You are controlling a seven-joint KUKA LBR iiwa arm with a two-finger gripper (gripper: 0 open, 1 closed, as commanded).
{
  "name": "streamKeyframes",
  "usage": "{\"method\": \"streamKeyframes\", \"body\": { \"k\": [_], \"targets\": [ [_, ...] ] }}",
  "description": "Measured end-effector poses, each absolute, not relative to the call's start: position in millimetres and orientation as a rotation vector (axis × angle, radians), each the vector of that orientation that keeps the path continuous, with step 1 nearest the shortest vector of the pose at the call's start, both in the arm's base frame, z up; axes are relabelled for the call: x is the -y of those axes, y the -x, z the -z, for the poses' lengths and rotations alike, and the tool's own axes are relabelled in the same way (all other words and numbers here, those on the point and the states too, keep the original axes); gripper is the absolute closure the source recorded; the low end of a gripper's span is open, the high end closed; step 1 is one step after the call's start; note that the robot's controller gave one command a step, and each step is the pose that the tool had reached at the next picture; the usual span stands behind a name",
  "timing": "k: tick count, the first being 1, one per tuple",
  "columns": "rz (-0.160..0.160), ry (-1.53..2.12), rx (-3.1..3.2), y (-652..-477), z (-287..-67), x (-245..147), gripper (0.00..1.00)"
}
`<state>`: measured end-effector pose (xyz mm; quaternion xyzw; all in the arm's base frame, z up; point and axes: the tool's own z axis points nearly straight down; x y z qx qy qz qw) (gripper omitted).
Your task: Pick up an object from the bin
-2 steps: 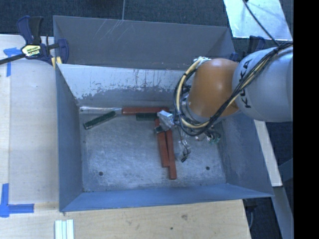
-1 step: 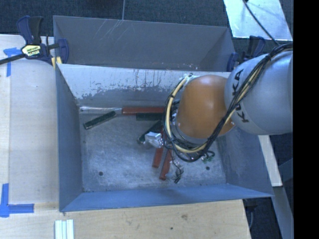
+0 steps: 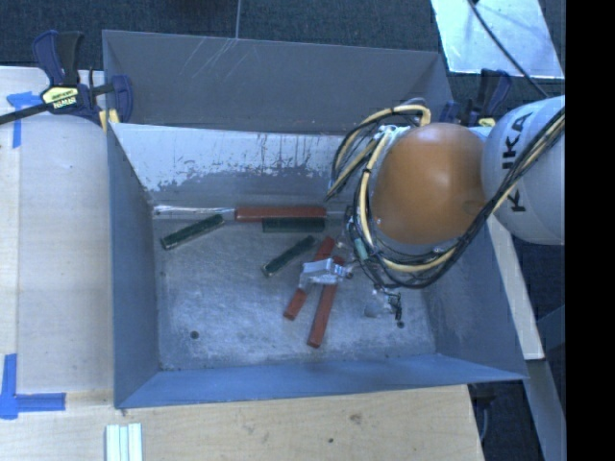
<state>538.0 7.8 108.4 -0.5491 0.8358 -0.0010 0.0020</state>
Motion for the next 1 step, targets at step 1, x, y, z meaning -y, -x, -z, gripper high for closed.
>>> {"method": "streamKeyframes", "body": {
  "k": [1],
  "targets": [
    [-0.001,1.936,-2.471,-548.0,-70.0,-35.2,0.0]
  ]
}}
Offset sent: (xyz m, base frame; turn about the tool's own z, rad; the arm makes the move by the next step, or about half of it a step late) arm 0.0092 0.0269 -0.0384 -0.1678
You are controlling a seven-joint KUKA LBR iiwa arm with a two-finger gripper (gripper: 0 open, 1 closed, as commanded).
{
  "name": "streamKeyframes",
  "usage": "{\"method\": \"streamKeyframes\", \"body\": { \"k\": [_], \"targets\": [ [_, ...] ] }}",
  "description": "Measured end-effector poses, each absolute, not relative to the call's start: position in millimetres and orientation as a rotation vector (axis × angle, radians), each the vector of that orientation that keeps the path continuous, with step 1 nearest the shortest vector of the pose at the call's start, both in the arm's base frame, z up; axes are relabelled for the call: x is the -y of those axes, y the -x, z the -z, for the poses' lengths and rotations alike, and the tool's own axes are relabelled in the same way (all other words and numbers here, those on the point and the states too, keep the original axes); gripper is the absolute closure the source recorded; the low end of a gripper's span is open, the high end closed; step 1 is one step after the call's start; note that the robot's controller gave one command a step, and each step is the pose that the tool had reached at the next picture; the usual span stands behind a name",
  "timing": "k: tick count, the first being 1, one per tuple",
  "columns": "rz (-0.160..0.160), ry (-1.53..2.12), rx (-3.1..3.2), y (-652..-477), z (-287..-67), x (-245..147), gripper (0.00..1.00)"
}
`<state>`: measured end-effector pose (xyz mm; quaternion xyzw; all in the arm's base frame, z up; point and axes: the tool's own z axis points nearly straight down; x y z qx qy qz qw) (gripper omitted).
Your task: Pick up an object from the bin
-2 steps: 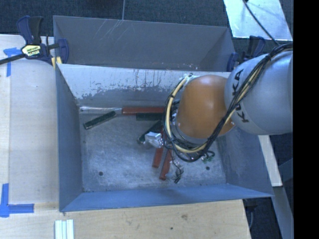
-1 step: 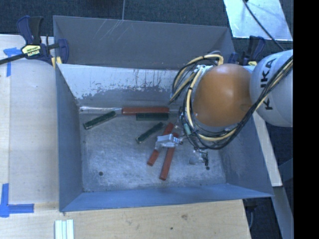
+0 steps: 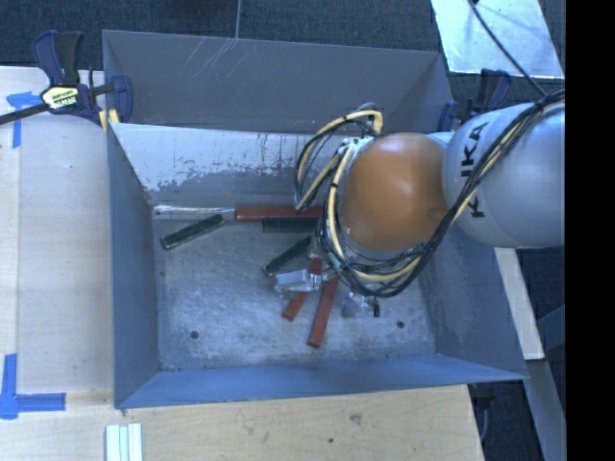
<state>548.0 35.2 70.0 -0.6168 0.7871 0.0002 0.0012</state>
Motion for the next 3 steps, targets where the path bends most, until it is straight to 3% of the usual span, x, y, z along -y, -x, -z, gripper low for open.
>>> {"method": "streamKeyframes", "body": {
  "k": [1,2,3],
  "targets": [
    [0.001,1.931,-2.474,-549.0,-71,-35,0.0],
    [0.001,1.93,-2.474,-549.6,-73,-35,1.0],
    [0.007,1.924,-2.474,-551.9,-138,-35,1.0]
  ]
}}
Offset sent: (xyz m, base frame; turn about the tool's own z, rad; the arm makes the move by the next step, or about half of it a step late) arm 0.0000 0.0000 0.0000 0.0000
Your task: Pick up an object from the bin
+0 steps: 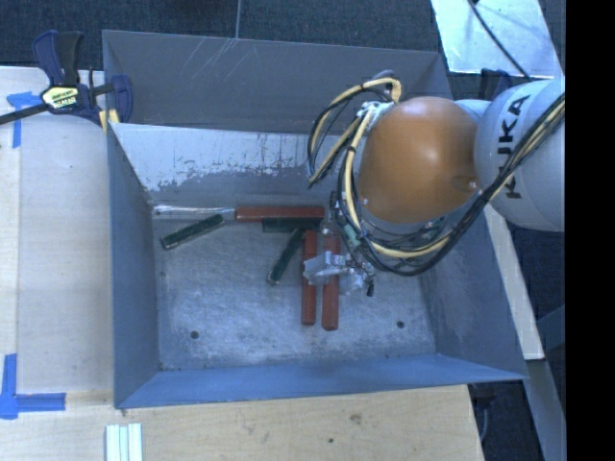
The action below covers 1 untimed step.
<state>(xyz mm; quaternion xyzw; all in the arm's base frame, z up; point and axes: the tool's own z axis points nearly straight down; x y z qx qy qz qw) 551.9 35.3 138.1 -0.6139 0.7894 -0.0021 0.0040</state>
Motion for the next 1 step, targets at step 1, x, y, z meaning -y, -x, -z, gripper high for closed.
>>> {"method": "streamKeyframes", "body": {
  "k": [1],
  "targets": [
    [0.002,1.921,-2.48,-552.7,-141.4,-35.5,1.0]
  ]
}}
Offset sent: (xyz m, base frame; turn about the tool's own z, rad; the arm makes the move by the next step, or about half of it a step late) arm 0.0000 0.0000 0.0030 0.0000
